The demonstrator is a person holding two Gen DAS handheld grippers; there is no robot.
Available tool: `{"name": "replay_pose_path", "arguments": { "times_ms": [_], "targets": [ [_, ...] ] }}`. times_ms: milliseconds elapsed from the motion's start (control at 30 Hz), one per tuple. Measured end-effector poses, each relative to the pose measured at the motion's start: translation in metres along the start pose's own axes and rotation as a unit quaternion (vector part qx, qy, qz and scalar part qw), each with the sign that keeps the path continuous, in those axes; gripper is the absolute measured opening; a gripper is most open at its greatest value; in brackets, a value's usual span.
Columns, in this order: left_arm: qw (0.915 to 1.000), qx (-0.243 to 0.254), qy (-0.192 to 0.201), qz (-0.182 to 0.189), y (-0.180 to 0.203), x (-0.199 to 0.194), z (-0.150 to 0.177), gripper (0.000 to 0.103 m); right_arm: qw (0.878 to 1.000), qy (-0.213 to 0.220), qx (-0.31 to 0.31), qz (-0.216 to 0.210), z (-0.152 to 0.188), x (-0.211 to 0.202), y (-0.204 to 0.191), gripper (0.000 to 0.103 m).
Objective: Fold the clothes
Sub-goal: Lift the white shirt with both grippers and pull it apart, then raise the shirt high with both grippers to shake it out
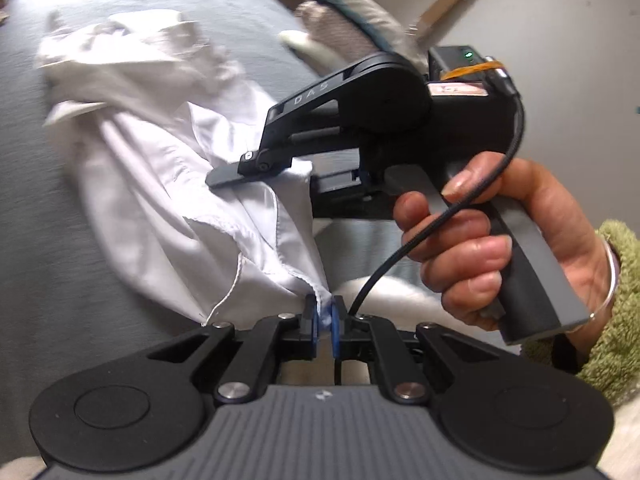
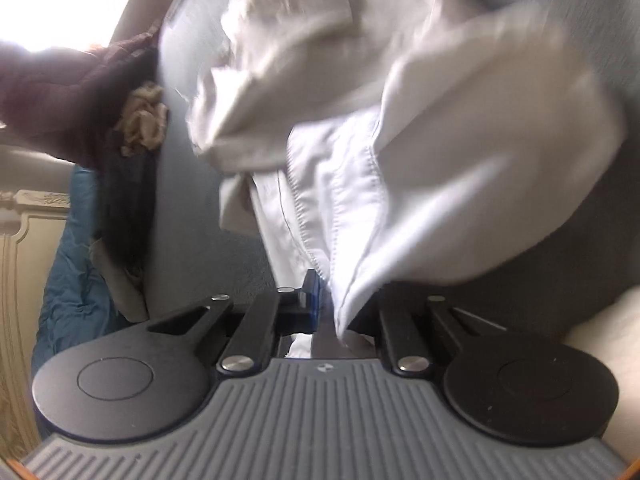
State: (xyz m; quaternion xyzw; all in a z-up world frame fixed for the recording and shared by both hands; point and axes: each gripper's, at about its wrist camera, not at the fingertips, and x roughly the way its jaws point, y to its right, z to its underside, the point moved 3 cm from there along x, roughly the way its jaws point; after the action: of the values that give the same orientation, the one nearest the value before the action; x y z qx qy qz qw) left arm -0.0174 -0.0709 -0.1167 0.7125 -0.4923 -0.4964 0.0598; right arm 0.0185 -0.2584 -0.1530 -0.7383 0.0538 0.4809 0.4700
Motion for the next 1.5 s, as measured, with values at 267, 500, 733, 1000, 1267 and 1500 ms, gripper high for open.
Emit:
{"name": "replay_pose_path", "arguments": {
  "times_ms": [267, 500, 733, 1000, 1267, 1500],
  "targets": [
    [0.9965, 0.065, 0.014, -0.052, 0.023, -0.019, -0.031, 0.040, 0.992, 0.079, -0.080, 0.050, -0.032, -0.093, 0.053, 0.004],
    [0.9637, 0.199, 0.022, -0.177, 0.025, 0.011, -0.129, 0.064, 0.990, 0.077, -0.118, -0.013, -0.032, -0.099, 0.076, 0.004],
    [0.9258, 0.354, -0.069, -0.114, 0.061, 0.108, -0.158, 0.074, 0.980, 0.053, -0.191, -0.034, -0.038, -0.103, 0.081, 0.004],
    [0.8701, 0.449, -0.202, -0.009, 0.049, 0.196, -0.143, 0.075, 0.963, 0.037, -0.255, -0.081, -0.048, -0.106, 0.085, 0.004],
    [0.8816, 0.412, -0.223, 0.057, 0.029, 0.240, -0.147, 0.035, 0.952, 0.006, -0.285, -0.111, -0.053, -0.100, 0.093, 0.004],
    [0.9313, 0.340, -0.126, 0.039, 0.016, 0.236, -0.181, 0.007, 0.960, 0.015, -0.264, -0.089, -0.068, -0.088, 0.099, 0.009]
  ]
}}
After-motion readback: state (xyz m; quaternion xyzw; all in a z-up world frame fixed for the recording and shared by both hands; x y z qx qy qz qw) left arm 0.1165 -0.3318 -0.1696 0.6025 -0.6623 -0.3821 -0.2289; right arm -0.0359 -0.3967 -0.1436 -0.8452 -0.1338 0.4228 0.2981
